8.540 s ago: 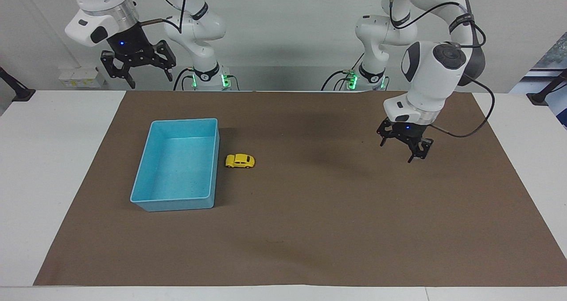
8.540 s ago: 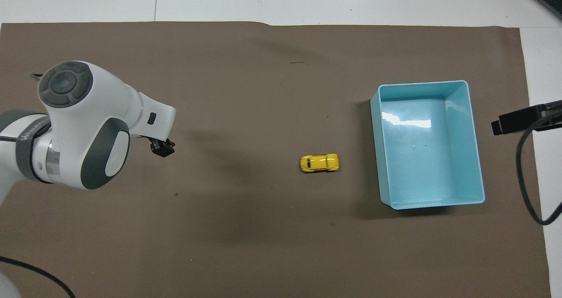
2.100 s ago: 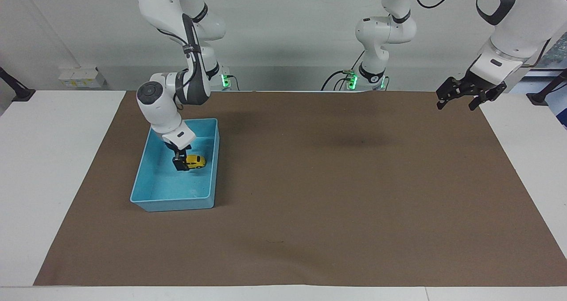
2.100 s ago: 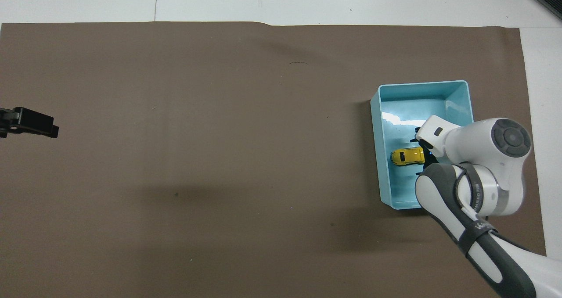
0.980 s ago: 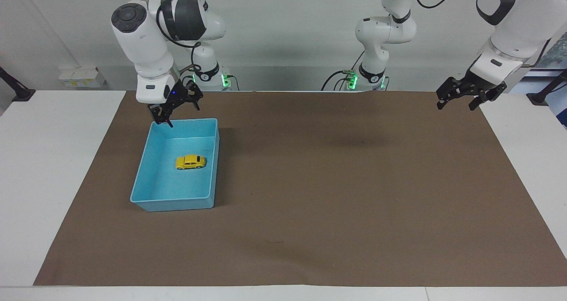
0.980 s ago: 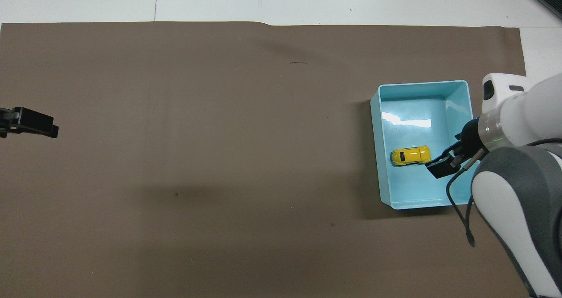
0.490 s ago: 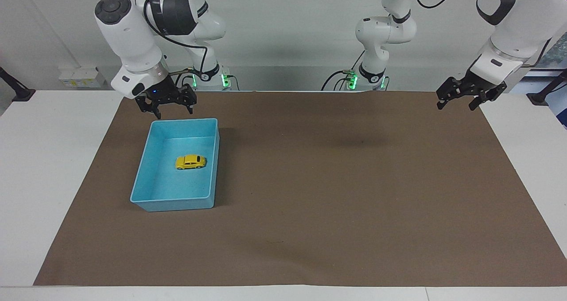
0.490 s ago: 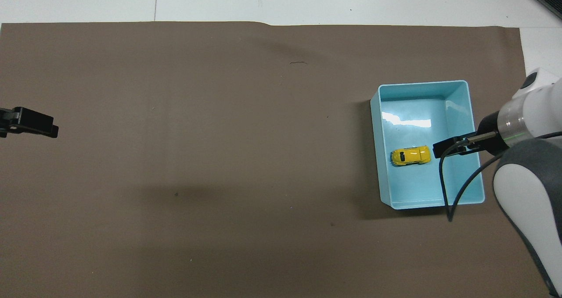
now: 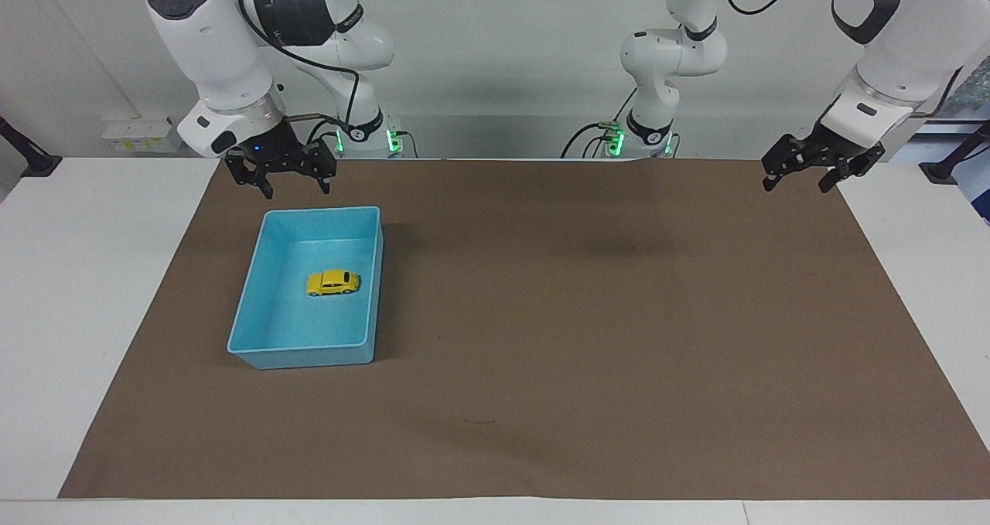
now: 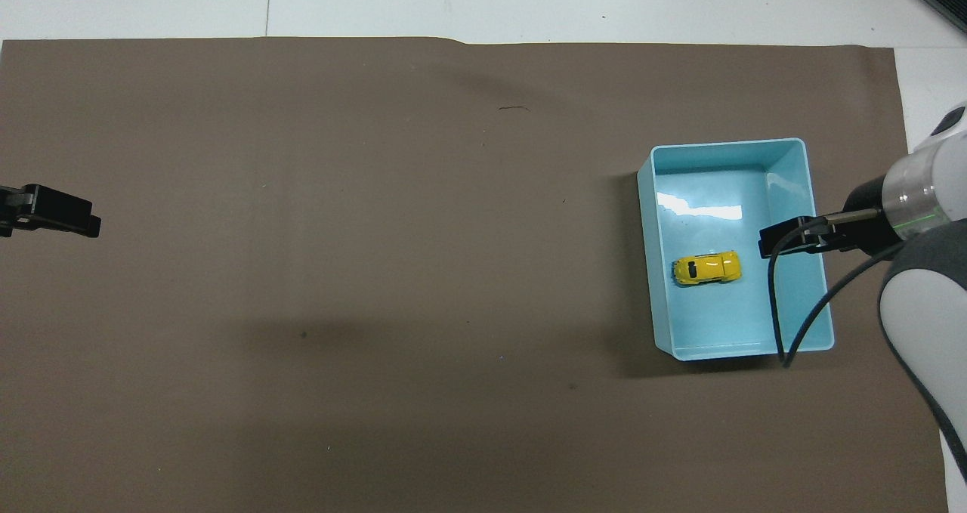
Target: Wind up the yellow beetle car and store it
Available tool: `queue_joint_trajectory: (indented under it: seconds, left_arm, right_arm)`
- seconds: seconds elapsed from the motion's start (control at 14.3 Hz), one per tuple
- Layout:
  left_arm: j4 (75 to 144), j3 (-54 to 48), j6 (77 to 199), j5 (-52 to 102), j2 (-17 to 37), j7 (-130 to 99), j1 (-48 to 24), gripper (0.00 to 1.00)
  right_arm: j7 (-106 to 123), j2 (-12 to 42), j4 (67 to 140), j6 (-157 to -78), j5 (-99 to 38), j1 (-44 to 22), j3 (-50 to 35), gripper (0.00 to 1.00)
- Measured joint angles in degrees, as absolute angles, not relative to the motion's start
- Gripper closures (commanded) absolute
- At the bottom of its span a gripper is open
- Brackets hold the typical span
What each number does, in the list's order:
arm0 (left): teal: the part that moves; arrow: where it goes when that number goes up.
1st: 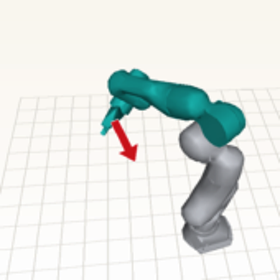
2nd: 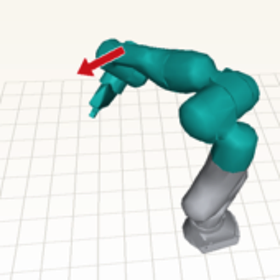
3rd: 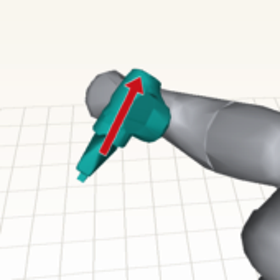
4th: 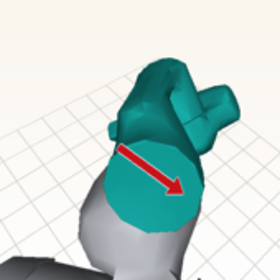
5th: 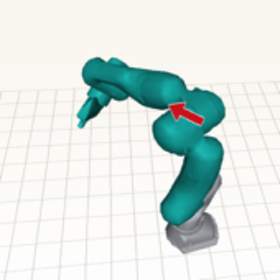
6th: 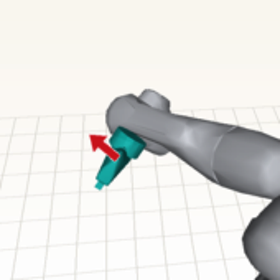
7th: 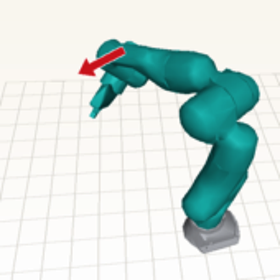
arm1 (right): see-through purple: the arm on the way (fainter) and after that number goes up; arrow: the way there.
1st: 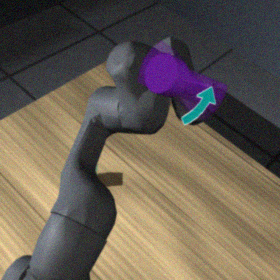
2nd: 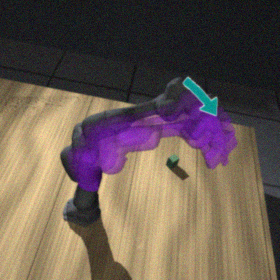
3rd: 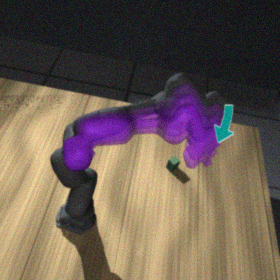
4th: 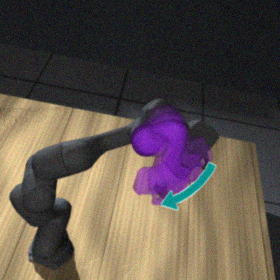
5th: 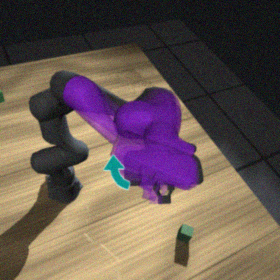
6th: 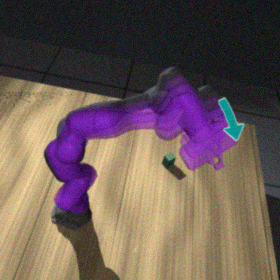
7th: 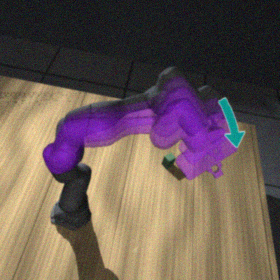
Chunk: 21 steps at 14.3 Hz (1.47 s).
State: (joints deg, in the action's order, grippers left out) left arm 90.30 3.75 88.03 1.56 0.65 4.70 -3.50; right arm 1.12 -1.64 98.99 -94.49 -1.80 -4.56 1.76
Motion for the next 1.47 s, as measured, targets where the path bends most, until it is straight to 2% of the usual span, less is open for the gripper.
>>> queue_joint_trajectory:
  seconds: [0.35, 1.47]
  left_arm:
    - [90.3, 3.75, 88.03, 1.56, 0.65, 4.7, -3.5, 0.0]
    - [90.3, 3.75, 88.03, 1.56, 0.65, 4.7, -3.5, 0.0]
  right_arm:
    - [1.12, 0.16, 94.85, -94.19, -1.82, -4.02, 1.77, 0.0]
    - [0.86, 0.17, 94.17, -93.68, -1.83, -3.19, 1.83, 0.0]
